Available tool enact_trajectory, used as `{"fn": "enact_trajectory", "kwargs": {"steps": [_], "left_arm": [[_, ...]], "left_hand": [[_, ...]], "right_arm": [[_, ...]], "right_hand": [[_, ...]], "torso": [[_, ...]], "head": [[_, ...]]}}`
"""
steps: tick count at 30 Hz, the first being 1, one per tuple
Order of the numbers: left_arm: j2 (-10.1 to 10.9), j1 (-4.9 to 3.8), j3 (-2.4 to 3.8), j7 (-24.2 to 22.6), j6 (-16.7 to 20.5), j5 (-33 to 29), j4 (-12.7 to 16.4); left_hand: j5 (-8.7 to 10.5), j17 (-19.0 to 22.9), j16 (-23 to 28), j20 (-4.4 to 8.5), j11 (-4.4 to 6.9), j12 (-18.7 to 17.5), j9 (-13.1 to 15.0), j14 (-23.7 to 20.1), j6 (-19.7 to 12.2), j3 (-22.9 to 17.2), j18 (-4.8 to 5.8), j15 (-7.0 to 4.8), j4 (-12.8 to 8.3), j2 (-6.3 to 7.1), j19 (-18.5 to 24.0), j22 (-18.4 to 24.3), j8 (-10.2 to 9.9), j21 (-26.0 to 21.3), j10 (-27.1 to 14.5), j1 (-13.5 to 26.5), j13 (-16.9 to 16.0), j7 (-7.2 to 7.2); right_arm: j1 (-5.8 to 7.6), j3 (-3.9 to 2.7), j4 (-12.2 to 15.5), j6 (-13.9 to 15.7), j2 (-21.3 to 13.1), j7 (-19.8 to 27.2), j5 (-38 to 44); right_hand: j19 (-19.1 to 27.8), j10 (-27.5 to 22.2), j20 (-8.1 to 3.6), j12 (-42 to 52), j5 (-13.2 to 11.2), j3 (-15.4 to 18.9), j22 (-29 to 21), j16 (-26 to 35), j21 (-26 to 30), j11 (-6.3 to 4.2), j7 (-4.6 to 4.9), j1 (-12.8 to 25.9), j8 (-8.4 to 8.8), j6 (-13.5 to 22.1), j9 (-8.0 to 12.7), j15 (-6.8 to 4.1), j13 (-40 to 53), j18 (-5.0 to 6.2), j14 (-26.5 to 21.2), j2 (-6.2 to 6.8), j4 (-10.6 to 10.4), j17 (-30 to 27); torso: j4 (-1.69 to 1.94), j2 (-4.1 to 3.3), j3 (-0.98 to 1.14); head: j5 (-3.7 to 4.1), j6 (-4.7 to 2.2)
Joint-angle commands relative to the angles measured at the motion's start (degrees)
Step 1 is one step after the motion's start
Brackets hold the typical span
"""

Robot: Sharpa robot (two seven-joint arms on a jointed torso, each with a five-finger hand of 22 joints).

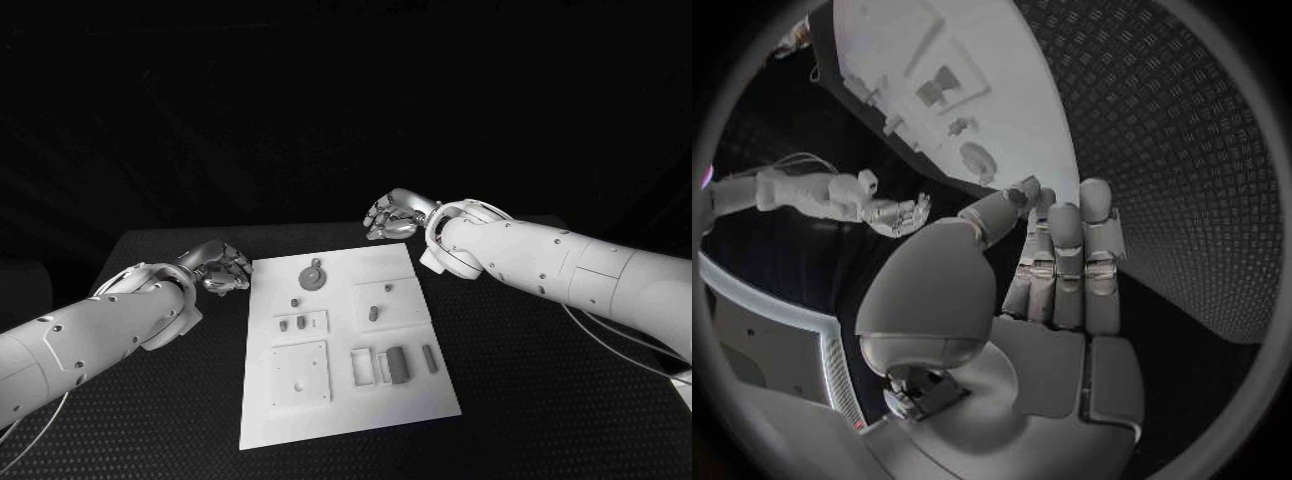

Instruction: Assemble the parts on the task board

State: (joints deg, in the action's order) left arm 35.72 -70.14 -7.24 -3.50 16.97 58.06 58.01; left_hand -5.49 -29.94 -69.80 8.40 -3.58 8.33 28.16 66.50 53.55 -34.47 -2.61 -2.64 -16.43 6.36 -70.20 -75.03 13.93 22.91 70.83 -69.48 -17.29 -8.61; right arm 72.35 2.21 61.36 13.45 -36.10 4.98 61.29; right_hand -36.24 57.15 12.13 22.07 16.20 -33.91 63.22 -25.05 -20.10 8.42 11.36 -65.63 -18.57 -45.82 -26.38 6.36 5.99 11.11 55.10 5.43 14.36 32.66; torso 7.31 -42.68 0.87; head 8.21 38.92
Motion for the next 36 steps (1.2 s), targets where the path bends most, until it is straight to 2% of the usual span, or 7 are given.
{"fn": "enact_trajectory", "kwargs": {"steps": [1,10,17,24,27,31,36], "left_arm": [[1.49,-0.37,0.16,-0.46,1.45,-12.90,2.32],[6.55,-0.82,0.18,-0.36,1.58,-32.81,11.08],[9.08,-0.82,0.17,-2.31,0.84,-37.35,15.48],[9.33,-0.80,0.15,-3.07,0.99,-38.37,16.53],[9.24,-0.79,0.15,-3.33,1.06,-38.79,16.45],[9.19,-0.79,0.15,-3.95,1.15,-39.99,16.37],[9.25,-0.79,0.15,-4.34,1.46,-41.14,16.19]], "left_hand": [[0.25,0.06,0.33,-0.09,-0.12,0.30,-0.02,-0.35,0.29,0.34,-1.82,-0.12,0.10,0.04,0.31,-1.05,0.24,-0.25,-0.71,0.42,-0.06,-0.62],[-0.20,5.83,12.07,-2.48,-1.74,1.41,-0.05,-8.23,-0.60,0.05,0.78,1.99,0.32,-0.51,9.53,3.53,0.77,-9.04,-3.13,3.91,-0.27,-0.87],[-0.17,9.19,22.71,-4.50,-2.63,0.82,0.14,-9.78,-1.37,-0.42,2.10,4.50,0.18,-0.65,12.96,8.51,1.64,-15.66,-4.35,4.57,0.60,-0.99],[-0.17,9.20,24.73,-4.90,-2.69,0.66,0.16,-9.35,-1.56,-0.19,2.03,4.85,0.17,-0.73,12.96,9.34,1.89,-16.72,-4.39,4.54,0.89,-1.01],[-0.17,9.15,25.12,-4.97,-2.73,0.60,0.14,-9.27,-1.64,-0.10,2.02,4.92,0.19,-0.77,12.94,9.49,1.93,-16.93,-4.44,4.59,0.97,-1.03],[-0.16,9.08,25.47,-5.04,-2.76,0.56,0.13,-9.23,-1.71,0.02,2.01,4.99,0.22,-0.79,12.95,9.62,1.96,-17.13,-4.49,4.71,1.04,-1.06],[-0.16,8.97,26.08,-5.18,-2.81,0.49,0.10,-9.27,-1.83,0.22,2.03,5.13,0.23,-0.80,13.08,9.86,2.00,-17.52,-4.56,4.89,1.15,-1.09]], "right_arm": [[-0.66,0.01,0.43,-4.74,-0.44,-1.18,9.84],[-3.54,0.10,2.63,-3.06,-1.96,-2.41,18.50],[-5.56,0.31,4.31,-1.85,-2.58,-3.28,24.59],[-6.27,0.66,5.25,-1.13,-3.03,-4.43,28.81],[-6.35,0.99,5.30,-2.60,-3.06,-5.05,30.30],[-6.51,1.50,5.83,-2.79,-3.53,-5.65,31.81],[-6.60,1.81,4.97,-2.51,-3.25,-6.45,33.22]], "right_hand": [[-2.95,1.78,-0.06,0.53,0.31,-0.21,-0.04,-0.88,-0.34,-0.68,-0.24,-0.13,-0.55,-1.05,-0.19,-1.22,0.07,1.86,2.46,-0.42,0.67,1.46],[-6.33,3.62,-0.08,0.19,0.31,-0.47,0.27,-1.26,-0.48,-1.34,-0.79,0.20,-0.81,-2.14,-0.46,-2.51,-0.08,3.03,5.40,-0.78,0.94,3.60],[-7.25,4.10,-0.10,-1.05,0.30,-0.55,0.52,-1.15,-0.50,-1.35,-0.88,0.64,-0.75,-2.31,-0.49,-2.87,-0.20,3.38,6.29,-0.40,0.62,4.25],[-7.89,4.50,-0.10,-2.28,0.29,-0.51,0.79,-0.92,-0.47,-1.26,-0.95,1.20,-0.60,-2.33,-0.43,-3.10,-0.36,3.62,6.95,0.43,-0.03,4.79],[-8.02,4.65,-0.09,-2.87,0.28,-0.47,0.89,-0.69,-0.35,-1.22,-0.99,1.54,-0.50,-2.30,-0.38,-3.13,-0.44,3.69,7.07,1.08,-0.50,4.99],[-8.00,4.61,-0.05,-3.91,0.28,-0.47,1.04,-0.24,-0.07,-1.03,-0.98,1.94,-0.35,-2.25,-0.30,-3.08,-0.60,3.74,7.08,1.96,-1.33,5.28],[-7.89,3.12,0.02,-6.77,0.25,-0.68,1.43,0.49,0.44,0.01,-1.11,1.46,0.46,-1.10,0.17,-2.95,-1.23,3.78,7.10,2.94,-1.94,5.89]], "torso": [[-0.03,0.64,-0.35],[-0.16,2.17,-1.26],[-0.18,3.40,-2.08],[0.18,4.40,-2.90],[0.25,4.55,-3.11],[0.37,4.49,-3.17],[0.28,4.33,-2.95]], "head": [[-0.05,-0.03],[-0.22,0.08],[-1.11,0.73],[-2.51,1.83],[-2.83,2.10],[-2.91,2.33],[-3.28,2.35]]}}
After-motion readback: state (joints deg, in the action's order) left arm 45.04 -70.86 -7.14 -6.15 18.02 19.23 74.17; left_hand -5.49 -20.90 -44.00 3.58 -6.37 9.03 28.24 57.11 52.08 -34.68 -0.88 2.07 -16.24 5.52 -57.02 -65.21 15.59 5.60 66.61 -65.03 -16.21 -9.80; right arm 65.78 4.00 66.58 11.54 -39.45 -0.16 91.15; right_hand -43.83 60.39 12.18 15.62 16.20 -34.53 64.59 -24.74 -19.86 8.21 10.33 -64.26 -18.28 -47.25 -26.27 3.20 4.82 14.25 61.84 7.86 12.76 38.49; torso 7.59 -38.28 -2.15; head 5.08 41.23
